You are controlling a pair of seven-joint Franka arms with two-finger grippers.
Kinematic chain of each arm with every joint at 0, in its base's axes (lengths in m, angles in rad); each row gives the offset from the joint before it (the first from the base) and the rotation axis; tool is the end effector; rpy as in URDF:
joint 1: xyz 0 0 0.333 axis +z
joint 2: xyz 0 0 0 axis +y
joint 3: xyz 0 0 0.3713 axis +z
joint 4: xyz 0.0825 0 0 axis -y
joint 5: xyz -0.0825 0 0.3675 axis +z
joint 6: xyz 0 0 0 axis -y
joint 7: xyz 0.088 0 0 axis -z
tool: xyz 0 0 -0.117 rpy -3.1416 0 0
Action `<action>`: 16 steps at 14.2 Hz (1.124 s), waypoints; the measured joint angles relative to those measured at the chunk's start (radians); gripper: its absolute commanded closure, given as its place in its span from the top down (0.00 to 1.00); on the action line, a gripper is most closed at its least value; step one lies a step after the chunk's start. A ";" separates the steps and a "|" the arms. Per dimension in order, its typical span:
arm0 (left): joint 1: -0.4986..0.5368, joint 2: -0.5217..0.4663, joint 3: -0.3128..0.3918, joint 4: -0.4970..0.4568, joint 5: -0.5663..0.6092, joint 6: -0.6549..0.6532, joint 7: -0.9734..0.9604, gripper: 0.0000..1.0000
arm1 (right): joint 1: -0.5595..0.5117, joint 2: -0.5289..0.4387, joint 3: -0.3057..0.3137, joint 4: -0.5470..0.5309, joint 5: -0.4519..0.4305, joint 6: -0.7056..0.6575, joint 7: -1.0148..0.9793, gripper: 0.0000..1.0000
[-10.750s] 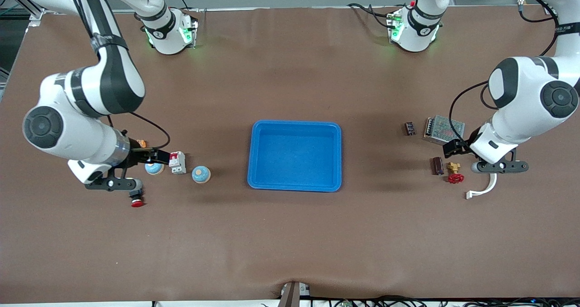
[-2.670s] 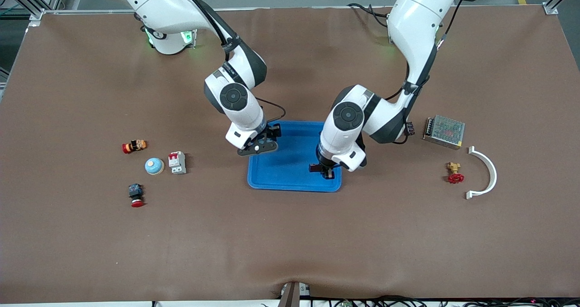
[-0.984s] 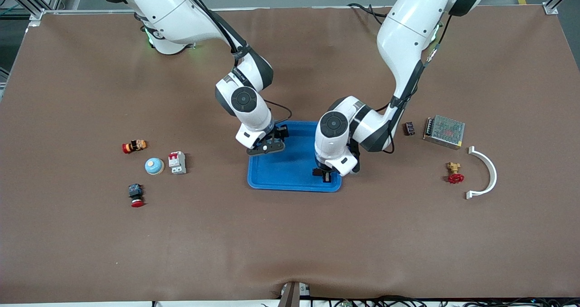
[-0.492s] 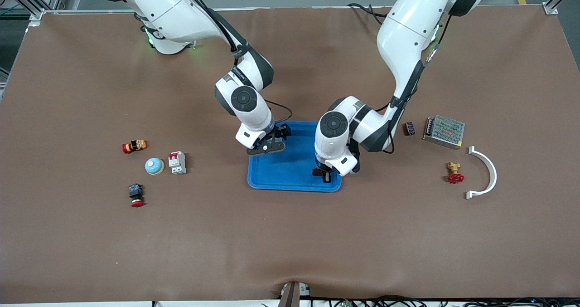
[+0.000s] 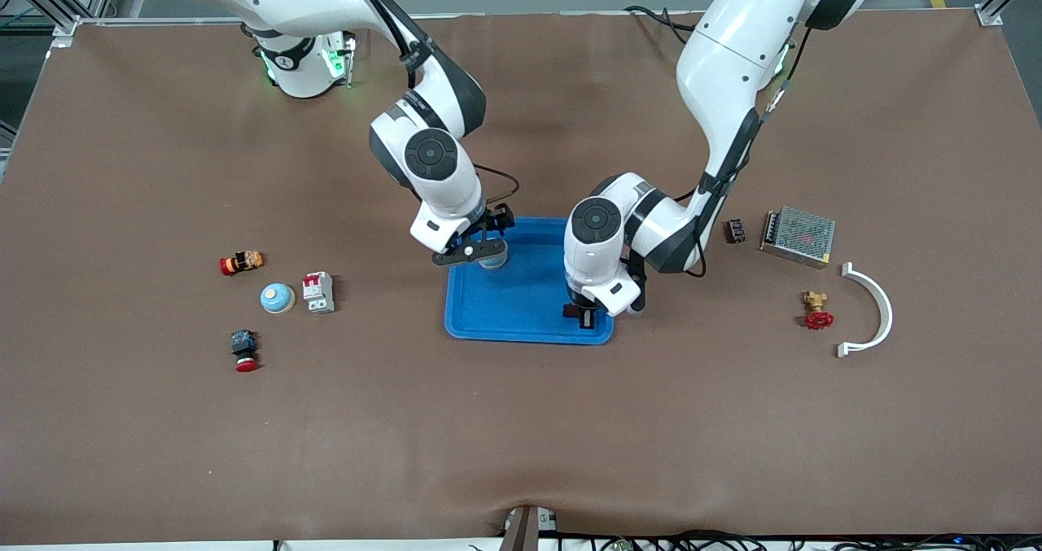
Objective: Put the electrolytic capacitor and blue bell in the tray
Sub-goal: 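Lower the bell into the tray and open the right gripper, withdrawing it, then reach the right gripper to the second bell while the left gripper releases the capacitor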
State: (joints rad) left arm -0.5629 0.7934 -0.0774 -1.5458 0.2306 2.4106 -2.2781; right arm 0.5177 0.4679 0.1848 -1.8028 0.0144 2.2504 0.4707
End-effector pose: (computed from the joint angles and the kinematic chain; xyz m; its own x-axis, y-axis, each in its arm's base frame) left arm 0.6023 -0.4310 0.2295 0.0714 0.9966 0.0400 0.9894 -0.0758 0.1236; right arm 0.5127 0.4171 0.3394 0.9774 0.2041 -0.0552 0.1996 -0.9768 -0.0773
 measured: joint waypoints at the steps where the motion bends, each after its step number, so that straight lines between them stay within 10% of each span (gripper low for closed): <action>1: 0.000 0.002 0.000 0.000 0.000 0.002 0.000 1.00 | -0.022 -0.019 -0.002 0.001 0.000 -0.029 -0.042 1.00; 16: 0.002 0.003 0.001 0.059 0.002 -0.053 0.016 1.00 | -0.449 -0.193 -0.013 0.009 -0.002 -0.242 -0.806 1.00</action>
State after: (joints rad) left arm -0.5610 0.7968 -0.0759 -1.4863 0.2327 2.3576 -2.2625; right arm 0.0689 0.2753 0.1717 -1.7941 0.0128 2.0082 -0.3357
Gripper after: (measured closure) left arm 0.000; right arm 0.000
